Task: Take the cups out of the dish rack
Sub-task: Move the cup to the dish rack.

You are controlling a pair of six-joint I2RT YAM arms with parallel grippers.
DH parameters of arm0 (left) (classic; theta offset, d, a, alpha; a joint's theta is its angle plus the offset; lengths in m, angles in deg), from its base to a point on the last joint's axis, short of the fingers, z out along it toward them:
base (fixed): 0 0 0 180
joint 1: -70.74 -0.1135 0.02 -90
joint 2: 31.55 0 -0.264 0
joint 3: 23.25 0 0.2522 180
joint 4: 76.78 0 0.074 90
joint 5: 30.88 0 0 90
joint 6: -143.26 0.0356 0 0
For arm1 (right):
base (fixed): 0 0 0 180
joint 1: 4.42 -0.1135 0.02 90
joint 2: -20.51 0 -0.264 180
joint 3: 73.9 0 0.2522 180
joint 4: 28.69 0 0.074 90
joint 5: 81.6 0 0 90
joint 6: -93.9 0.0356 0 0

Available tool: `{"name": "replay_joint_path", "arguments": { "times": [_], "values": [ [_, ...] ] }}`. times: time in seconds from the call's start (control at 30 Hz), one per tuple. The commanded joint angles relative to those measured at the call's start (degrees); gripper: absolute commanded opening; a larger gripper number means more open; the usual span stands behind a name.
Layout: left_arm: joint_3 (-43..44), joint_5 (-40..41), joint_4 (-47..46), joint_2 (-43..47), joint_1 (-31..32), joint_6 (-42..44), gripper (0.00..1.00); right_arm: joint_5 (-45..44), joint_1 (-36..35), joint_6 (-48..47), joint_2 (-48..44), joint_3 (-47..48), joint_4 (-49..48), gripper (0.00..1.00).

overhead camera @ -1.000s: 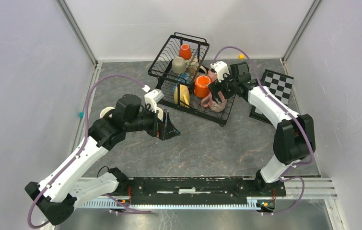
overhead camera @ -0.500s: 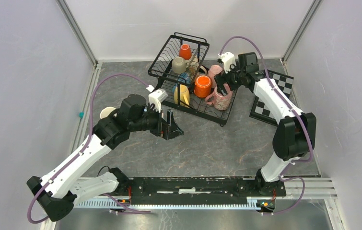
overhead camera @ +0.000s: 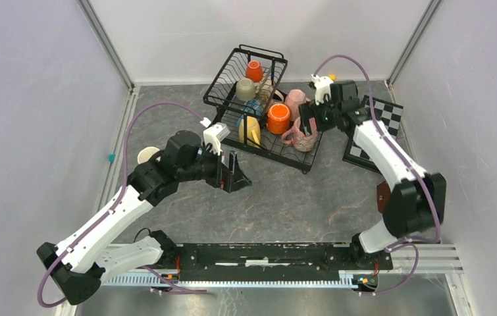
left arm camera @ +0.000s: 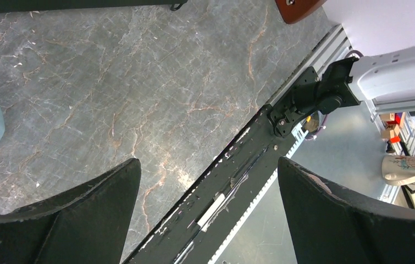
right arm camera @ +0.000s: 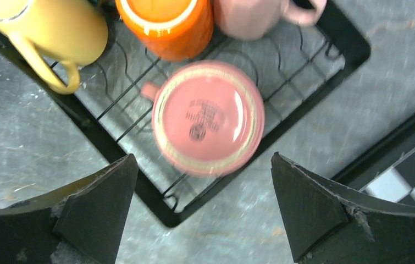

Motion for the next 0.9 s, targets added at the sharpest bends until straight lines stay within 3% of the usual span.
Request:
{"name": "replay_joint_path", "arguments": {
  "times": [0.0,0.2,0.47,0.67,0.87],
  "values": [
    [0.32,1.17,-1.78,1.74,0.3,-1.11,1.0,-5.07,-2.25,15.7,-11.76,-10.88,-6.28,0.96],
    [0.41,1.14,-1.56,1.89,0.3,-0.82,1.0,-10.85,-8.59,26.55,-18.07,-23.34,-14.58,0.73],
    [0.41,1.4,-1.09,3.03,0.3,-0.6,1.0,-17.27,-9.3,31.42,-13.18,-26.27,-21.49,0.37],
    [1.02,2.61,1.12,4.07,0.3,0.31,1.0,-21.37,-8.18,31.38,-6.74,-23.31,-21.22,0.2],
    [1.52,3.34,2.4,4.51,0.3,1.11,1.0,-21.29,-5.0,30.63,-4.24,-22.59,-22.67,0.18]
  ]
}}
